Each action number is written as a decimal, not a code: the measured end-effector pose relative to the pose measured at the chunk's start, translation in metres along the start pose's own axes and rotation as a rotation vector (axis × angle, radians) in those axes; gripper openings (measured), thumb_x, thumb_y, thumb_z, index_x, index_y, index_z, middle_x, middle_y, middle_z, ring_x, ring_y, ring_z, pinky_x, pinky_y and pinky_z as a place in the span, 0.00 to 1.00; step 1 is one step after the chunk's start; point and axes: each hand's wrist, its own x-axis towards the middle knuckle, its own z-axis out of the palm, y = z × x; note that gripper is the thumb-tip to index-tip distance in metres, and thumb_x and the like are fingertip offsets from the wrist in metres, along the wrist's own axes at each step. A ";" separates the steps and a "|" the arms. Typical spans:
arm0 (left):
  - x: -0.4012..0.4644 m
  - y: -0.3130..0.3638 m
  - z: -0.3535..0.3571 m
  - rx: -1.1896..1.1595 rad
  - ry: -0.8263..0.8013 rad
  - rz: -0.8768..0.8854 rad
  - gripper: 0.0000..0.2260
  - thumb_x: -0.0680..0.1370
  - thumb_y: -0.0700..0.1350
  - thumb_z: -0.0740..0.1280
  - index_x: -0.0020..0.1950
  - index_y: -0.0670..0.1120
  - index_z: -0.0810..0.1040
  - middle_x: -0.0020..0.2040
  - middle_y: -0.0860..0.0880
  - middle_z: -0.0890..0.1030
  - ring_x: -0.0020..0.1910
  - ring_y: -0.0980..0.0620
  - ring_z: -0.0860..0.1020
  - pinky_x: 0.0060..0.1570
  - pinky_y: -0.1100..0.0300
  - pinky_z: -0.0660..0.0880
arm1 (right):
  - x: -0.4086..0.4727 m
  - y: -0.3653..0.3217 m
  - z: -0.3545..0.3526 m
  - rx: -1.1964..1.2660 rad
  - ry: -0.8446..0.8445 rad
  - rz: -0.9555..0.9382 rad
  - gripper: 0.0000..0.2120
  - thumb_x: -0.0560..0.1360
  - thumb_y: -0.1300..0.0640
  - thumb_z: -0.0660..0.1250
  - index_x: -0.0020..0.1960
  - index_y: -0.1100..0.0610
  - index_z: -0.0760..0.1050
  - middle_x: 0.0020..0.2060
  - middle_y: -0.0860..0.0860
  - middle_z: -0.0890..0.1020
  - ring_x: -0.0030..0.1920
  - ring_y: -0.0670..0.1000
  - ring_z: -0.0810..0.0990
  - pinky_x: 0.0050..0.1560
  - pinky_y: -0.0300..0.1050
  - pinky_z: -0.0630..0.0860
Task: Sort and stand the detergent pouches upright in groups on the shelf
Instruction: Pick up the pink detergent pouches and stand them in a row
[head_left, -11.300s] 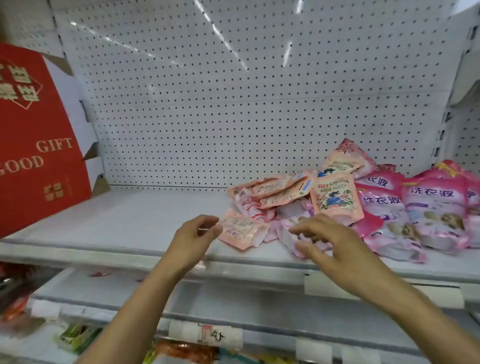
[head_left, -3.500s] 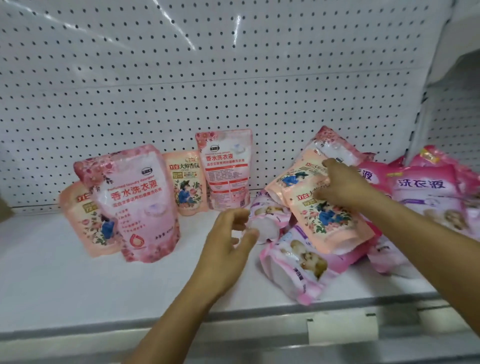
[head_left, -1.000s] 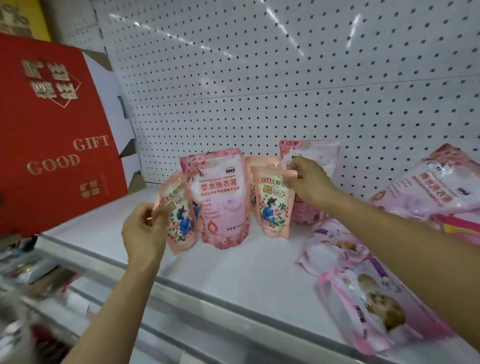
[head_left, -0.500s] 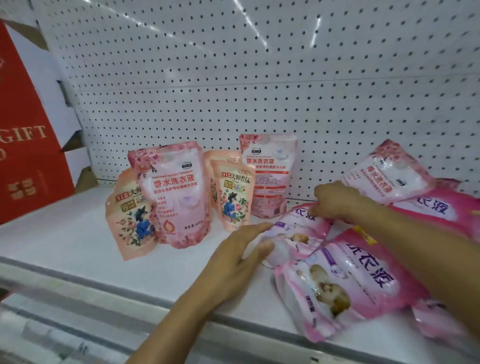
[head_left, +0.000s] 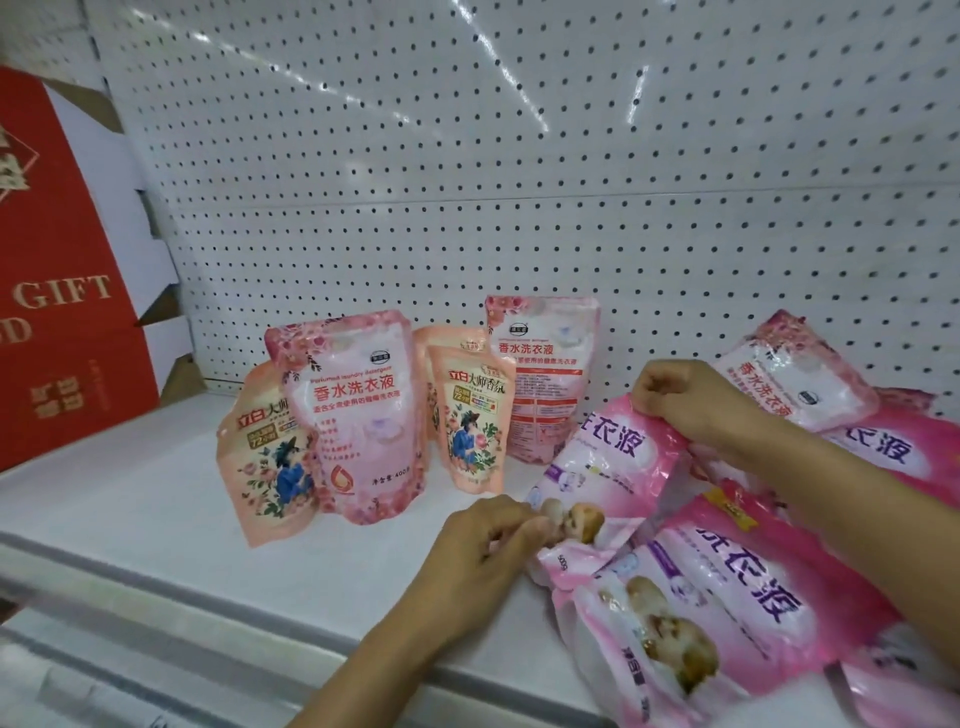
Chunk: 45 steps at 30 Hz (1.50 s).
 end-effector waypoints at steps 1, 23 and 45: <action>0.000 -0.001 0.000 -0.009 0.040 -0.008 0.16 0.80 0.56 0.64 0.43 0.46 0.82 0.43 0.48 0.81 0.45 0.51 0.78 0.50 0.48 0.75 | -0.009 -0.009 -0.004 0.030 0.010 -0.084 0.06 0.77 0.63 0.66 0.42 0.61 0.77 0.36 0.53 0.81 0.34 0.47 0.77 0.35 0.39 0.72; 0.035 0.015 -0.074 -0.786 0.618 -0.237 0.13 0.66 0.41 0.77 0.49 0.46 0.80 0.44 0.46 0.86 0.40 0.48 0.86 0.44 0.50 0.82 | -0.045 -0.023 -0.036 -0.534 -0.202 -0.104 0.16 0.76 0.51 0.68 0.62 0.54 0.74 0.53 0.50 0.80 0.50 0.50 0.80 0.55 0.48 0.77; 0.019 0.014 -0.102 -0.315 0.720 -0.093 0.03 0.79 0.44 0.69 0.50 0.48 0.83 0.42 0.53 0.85 0.37 0.60 0.82 0.34 0.67 0.79 | -0.066 -0.028 -0.030 -0.428 0.021 -0.205 0.12 0.76 0.59 0.67 0.36 0.52 0.70 0.31 0.48 0.78 0.32 0.50 0.73 0.39 0.47 0.74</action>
